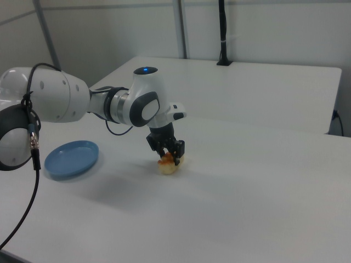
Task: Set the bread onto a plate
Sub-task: 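Close the gripper on the bread roll and lift it, then carry the held bread roll over the blue plate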
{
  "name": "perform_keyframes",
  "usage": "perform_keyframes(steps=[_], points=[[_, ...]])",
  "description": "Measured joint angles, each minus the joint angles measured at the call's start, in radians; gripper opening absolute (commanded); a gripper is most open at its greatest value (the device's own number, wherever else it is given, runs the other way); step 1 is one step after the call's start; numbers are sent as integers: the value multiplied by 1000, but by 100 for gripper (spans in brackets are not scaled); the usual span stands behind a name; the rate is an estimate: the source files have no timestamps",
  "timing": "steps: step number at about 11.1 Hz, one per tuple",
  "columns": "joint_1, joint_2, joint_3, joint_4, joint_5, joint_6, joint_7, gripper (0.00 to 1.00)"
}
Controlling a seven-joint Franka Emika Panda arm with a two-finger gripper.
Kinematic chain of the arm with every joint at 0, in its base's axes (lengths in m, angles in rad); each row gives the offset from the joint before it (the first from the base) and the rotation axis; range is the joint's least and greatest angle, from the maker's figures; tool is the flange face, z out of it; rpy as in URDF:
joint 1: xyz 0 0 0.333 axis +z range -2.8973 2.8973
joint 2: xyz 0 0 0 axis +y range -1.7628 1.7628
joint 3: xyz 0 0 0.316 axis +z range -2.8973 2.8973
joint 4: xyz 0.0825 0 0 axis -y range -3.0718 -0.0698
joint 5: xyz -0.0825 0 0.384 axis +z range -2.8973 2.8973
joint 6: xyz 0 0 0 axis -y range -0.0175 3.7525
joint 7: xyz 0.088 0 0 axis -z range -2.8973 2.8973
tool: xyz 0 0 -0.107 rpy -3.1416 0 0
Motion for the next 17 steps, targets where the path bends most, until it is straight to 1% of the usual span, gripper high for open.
perform_keyframes(steps=[2, 4, 6, 7, 9, 11, 12, 14, 16, 17], points=[[1, -4, 9, 1, -1, 0, 27, 34], [1, -20, 35, 4, -1, -4, 55, 34], [2, -81, 63, 9, -1, -106, 58, 34], [1, -126, 90, 11, -1, -169, 61, 34], [2, -217, 171, 10, 0, -285, 82, 34], [3, -262, 273, 2, 0, -330, 178, 34], [4, -266, 325, -2, 0, -331, 236, 34], [8, -265, 411, -21, -3, -331, 349, 34], [21, -260, 474, -51, -42, -329, 458, 34], [36, -253, 490, -69, -65, -311, 516, 34]])
